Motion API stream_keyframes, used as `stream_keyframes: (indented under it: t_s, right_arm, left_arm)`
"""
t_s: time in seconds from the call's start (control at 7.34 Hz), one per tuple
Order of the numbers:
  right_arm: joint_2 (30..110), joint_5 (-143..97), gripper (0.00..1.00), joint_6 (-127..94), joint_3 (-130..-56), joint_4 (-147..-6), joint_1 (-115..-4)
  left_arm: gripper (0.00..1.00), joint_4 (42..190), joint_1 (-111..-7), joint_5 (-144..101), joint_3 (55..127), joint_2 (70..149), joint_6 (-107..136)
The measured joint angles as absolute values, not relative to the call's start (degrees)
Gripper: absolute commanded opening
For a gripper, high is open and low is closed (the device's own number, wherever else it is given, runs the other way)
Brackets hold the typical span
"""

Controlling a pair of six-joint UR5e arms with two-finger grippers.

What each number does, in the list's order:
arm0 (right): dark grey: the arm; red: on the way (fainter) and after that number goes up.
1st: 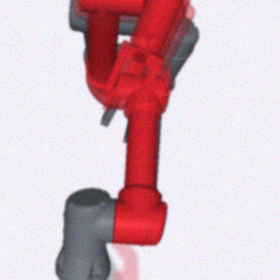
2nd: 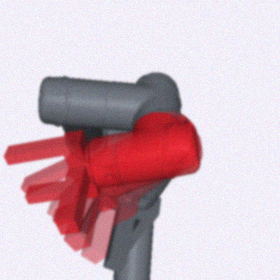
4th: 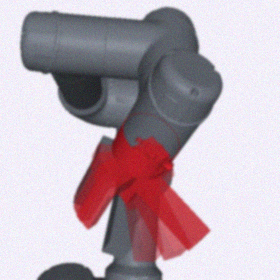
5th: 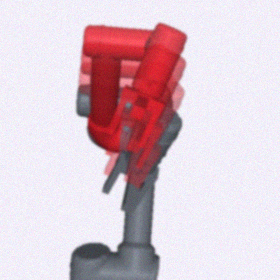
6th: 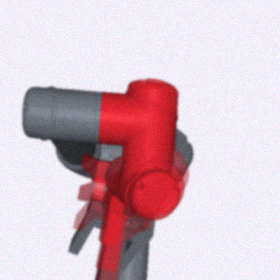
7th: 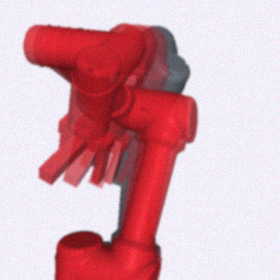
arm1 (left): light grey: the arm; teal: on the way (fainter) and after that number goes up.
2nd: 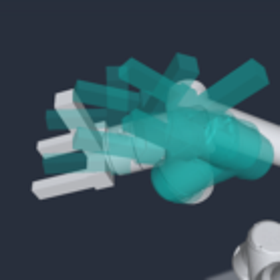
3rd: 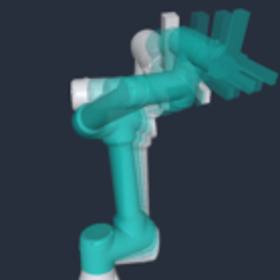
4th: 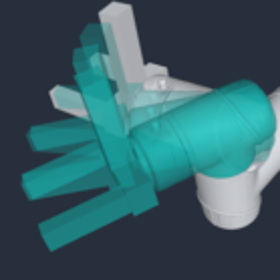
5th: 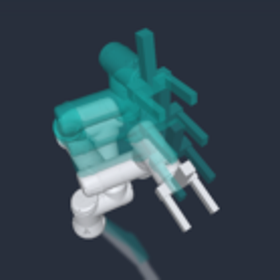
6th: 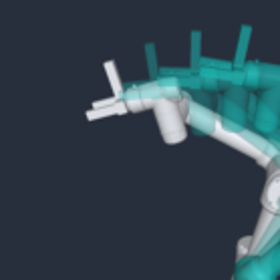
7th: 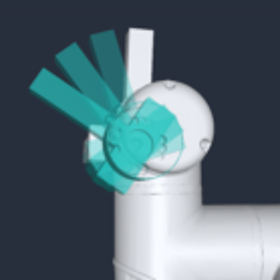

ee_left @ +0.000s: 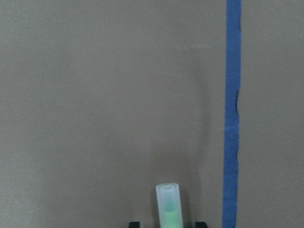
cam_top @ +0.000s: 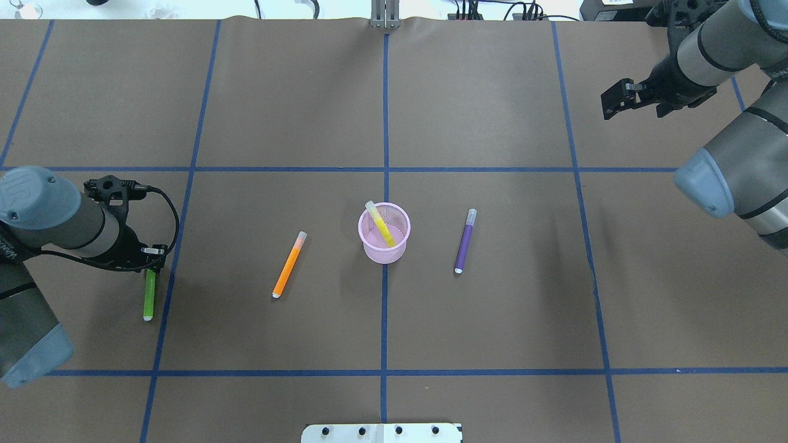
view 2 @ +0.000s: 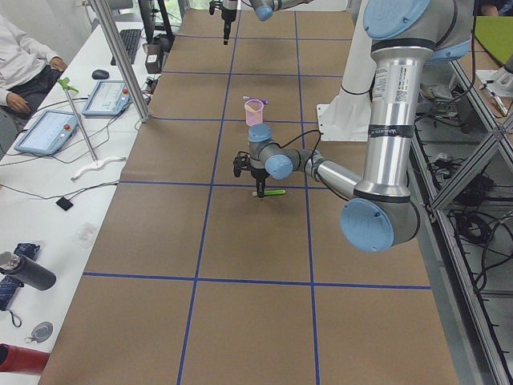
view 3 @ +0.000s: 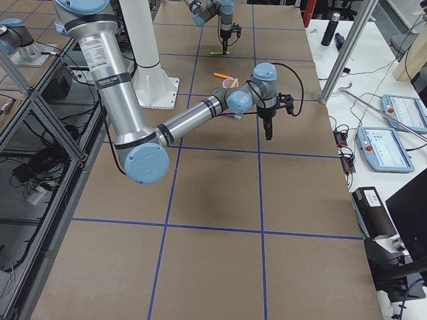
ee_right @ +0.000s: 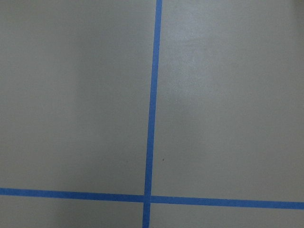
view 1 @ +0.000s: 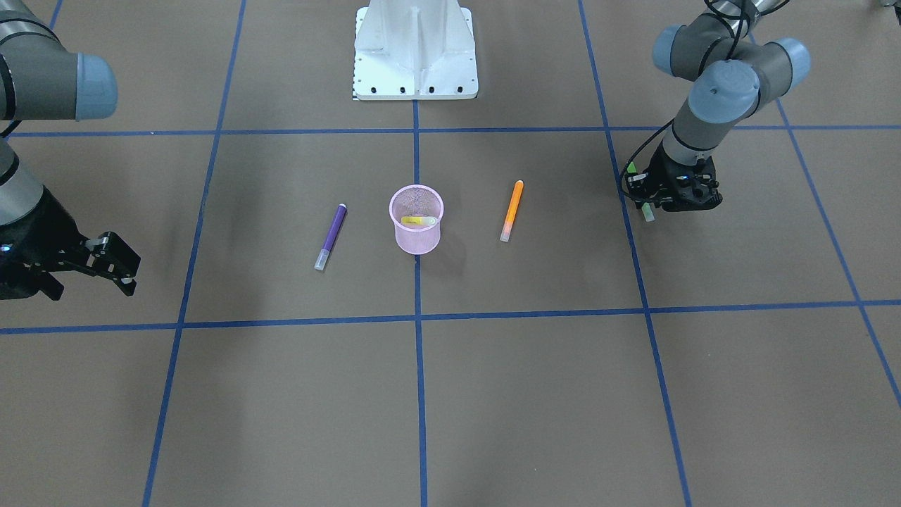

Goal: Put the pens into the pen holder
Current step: 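Lower the left gripper onto the green marker and grasp it upright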

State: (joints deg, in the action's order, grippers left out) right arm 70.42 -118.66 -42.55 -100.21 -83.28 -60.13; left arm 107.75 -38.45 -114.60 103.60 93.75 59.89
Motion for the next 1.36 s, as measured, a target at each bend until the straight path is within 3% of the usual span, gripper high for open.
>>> stream_keyframes:
  t_s: [0.54, 0.82, 1.36]
  right_arm:
    - [70.6, -118.5, 1.0, -42.5, -100.2, -83.3, -60.1]
    - [70.6, -118.5, 1.0, -42.5, -100.2, -83.3, -60.0]
    - [70.5, -118.5, 1.0, -42.5, -100.2, -83.3, -60.0]
  left_arm:
    - [0.36, 107.8, -38.0, -114.6, 103.5, 93.8, 59.9]
    - [0.0, 107.8, -37.7, -114.6, 103.5, 93.8, 59.9]
    - [0.0, 107.7, -37.8, -114.7, 106.2, 93.7, 59.6]
